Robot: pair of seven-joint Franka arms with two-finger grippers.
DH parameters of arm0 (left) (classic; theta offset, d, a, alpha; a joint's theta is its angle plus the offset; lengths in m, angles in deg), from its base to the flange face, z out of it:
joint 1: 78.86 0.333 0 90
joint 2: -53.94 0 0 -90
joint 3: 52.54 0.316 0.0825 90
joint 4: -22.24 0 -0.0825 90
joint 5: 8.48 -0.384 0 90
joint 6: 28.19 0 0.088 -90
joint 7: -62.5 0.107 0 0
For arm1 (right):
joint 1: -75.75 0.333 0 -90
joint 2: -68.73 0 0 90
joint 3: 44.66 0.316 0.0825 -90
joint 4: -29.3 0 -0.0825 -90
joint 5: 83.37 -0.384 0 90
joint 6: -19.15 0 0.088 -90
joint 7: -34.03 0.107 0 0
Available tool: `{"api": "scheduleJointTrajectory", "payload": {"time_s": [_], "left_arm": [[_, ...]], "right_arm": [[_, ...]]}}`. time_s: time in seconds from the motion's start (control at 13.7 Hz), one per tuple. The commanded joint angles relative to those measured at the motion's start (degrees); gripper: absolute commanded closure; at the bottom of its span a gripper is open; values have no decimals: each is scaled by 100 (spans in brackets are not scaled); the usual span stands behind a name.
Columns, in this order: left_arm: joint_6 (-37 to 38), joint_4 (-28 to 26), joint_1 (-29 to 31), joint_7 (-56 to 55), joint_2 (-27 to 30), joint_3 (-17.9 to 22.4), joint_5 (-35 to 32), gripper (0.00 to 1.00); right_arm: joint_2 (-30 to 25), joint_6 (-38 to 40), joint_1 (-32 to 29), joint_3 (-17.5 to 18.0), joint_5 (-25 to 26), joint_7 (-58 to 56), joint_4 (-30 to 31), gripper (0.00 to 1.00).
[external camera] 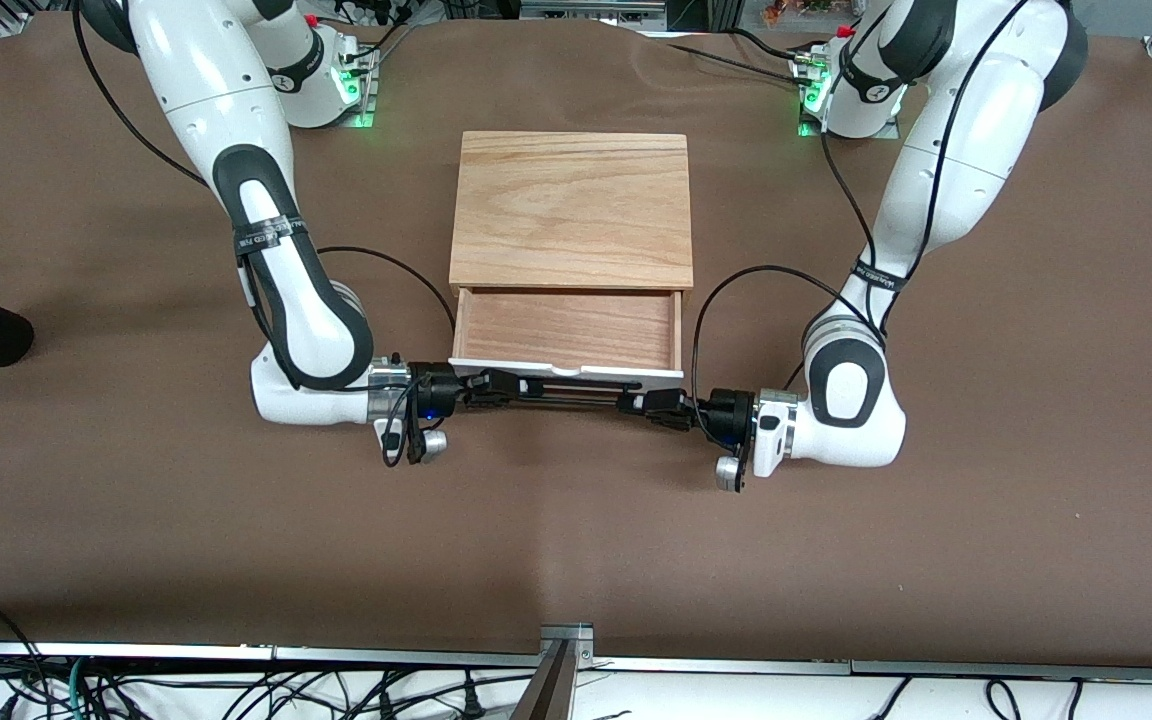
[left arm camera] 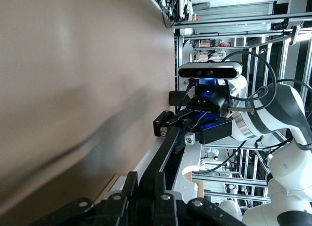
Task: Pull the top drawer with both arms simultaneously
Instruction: 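Pull the handle outward from the box with both grippers together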
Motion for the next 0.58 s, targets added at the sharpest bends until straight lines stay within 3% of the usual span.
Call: {"api": "scheduleJointTrajectory", "payload": {"time_s": [0.0,0.51], "left_arm": [[-427,1057,71,-343,-624,362,72,96],[-610,1603,18,-387,-1056,538,72,98]], "right_arm": [[90,363,-168,64,57,602,-522,100],[794,354,-257,64,136,971,-1639,100]]}}
